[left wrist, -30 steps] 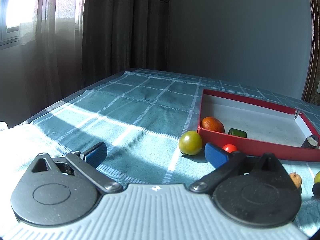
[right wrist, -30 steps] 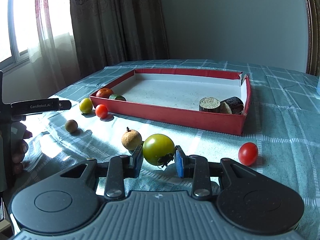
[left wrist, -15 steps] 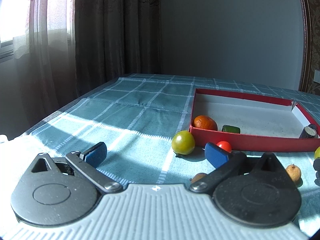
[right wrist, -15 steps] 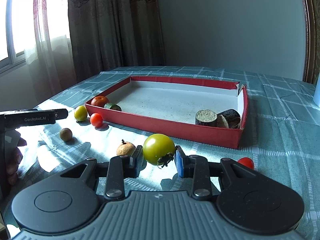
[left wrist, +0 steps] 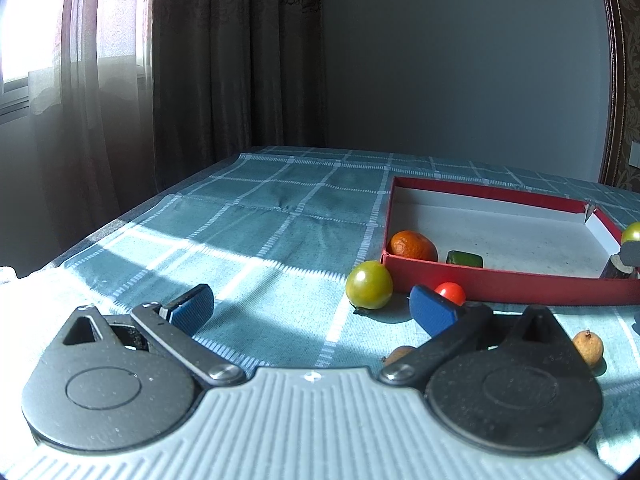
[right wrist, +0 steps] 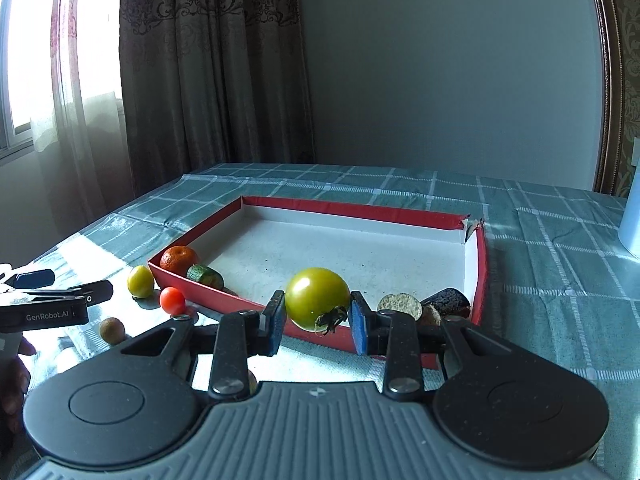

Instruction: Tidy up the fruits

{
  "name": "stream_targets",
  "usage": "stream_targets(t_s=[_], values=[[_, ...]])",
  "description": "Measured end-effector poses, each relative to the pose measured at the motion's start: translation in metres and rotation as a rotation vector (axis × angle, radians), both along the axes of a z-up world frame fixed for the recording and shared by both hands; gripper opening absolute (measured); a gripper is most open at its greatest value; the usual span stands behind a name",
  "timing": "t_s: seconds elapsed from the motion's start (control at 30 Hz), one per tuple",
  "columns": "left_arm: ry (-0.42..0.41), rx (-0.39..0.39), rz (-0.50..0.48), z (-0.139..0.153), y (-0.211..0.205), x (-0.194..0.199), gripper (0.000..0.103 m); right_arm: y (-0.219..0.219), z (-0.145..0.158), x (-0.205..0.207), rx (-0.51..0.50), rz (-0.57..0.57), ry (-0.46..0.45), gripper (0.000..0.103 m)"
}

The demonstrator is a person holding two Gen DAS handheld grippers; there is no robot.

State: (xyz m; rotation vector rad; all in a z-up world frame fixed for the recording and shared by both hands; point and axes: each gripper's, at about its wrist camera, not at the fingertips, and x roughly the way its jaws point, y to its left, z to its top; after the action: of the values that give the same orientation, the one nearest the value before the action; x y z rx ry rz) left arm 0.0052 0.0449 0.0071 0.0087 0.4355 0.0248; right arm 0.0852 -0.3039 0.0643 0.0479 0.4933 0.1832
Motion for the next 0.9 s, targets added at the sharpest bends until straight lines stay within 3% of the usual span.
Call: stream_targets(t_s=[0.37,0.9], values=[[0.006,-0.006,-0.003,0.0,0.0,0.001,0.103,-0.015,-0.014,0.044,-0.012,-0.058,0.097,0.033],[0.008,-0.007,-0.002,-0.001,0.0,0.001,0.103,-0.002,-0.014,0.046,-0.046,-0.011,0.091,0.033]])
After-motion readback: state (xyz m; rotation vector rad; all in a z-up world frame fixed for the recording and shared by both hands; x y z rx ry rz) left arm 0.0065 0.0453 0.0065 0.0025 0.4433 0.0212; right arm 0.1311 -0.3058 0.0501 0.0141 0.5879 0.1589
